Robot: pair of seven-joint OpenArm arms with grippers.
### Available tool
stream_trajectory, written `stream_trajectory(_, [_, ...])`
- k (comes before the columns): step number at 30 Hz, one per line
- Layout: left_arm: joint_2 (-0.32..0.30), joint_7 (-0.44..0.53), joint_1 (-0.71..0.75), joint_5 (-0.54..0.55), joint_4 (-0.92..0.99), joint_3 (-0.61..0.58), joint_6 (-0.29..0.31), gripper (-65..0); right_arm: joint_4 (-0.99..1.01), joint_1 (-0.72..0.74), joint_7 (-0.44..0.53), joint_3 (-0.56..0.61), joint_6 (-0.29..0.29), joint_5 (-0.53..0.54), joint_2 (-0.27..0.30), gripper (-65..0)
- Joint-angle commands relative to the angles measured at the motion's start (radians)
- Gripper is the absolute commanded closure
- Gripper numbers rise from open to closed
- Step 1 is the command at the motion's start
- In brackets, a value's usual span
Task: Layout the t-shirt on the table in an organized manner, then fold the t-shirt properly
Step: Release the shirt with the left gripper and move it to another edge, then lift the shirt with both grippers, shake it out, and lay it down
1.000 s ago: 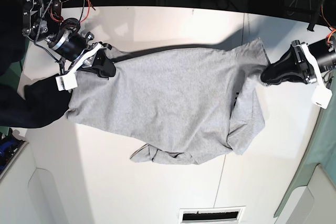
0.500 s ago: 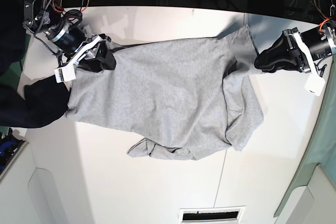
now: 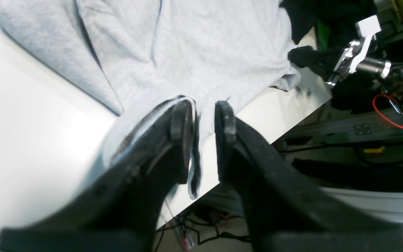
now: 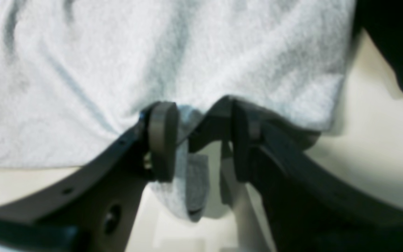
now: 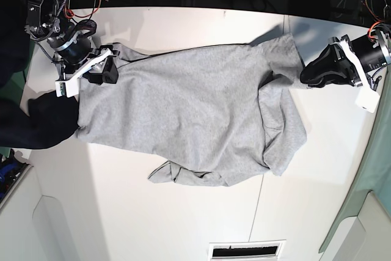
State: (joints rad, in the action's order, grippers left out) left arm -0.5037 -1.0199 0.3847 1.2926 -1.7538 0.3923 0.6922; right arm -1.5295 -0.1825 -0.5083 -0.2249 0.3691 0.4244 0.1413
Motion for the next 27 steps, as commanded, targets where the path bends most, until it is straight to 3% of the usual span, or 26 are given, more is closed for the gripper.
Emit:
stream_trajectory(1, [-0.017,0.034,-0.004,0.026,-0.014,0.008,0.006,-14.6,-0.005,0.010,0.029,-0.004,0.000,0.009,0.004,-25.5])
stream_trajectory(4, [-0.017,0.065,-0.004,0.009,-0.014,0.008,0.006,-12.4,0.031,0.011,0.051,-0.004,-0.001,0.001,-0.006,-23.1])
stream_trajectory(6, [-0.017,0.071,-0.004,-0.005,-0.014,0.008,0.006,-0.2,0.066,0.011,0.067,-0.004,0.000,0.002,-0.015,-10.2])
stream_trajectory(7, [-0.017,0.074,-0.004,-0.010,-0.014,0.008,0.006,0.0,0.083,0.011,0.079,-0.004,0.001,0.002,-0.020,-2.7])
stream_trajectory(8, [-0.016,0.074,-0.004,-0.011,-0.014,0.008,0.006,0.0,0.099,0.011,0.099,-0.004,0.006,0.002,-0.026,0.0])
stream_trajectory(12, [-0.009,0.082,-0.004,-0.011,-0.014,0.008,0.006,0.0,0.133,0.011,0.199,-0.004,0.077,0.002,-0.040,0.0])
stream_trajectory(19, [-0.006,0.066,0.019,-0.069,-0.014,0.008,0.006,0.0,0.133,0.053,0.197,-0.004,0.100,0.002,-0.045,0.0])
stream_trajectory(20, [-0.006,0.066,0.024,-0.099,-0.014,0.008,0.006,-4.4,0.133,0.055,0.193,-0.004,0.103,0.001,-0.045,0.0])
stream_trajectory(23, [-0.006,0.068,0.047,-0.168,-0.013,0.008,0.006,-31.2,0.133,0.057,0.193,-0.004,0.102,0.001,-0.045,0.0])
stream_trajectory(24, [-0.006,0.081,0.056,-0.189,-0.013,0.008,0.006,-35.4,0.133,0.057,0.193,-0.004,0.102,0.001,-0.045,0.0])
stream_trajectory(27, [0.002,0.159,0.084,-0.287,0.000,0.008,-0.005,-36.6,0.133,0.057,0.193,-0.004,0.102,0.001,-0.045,0.0])
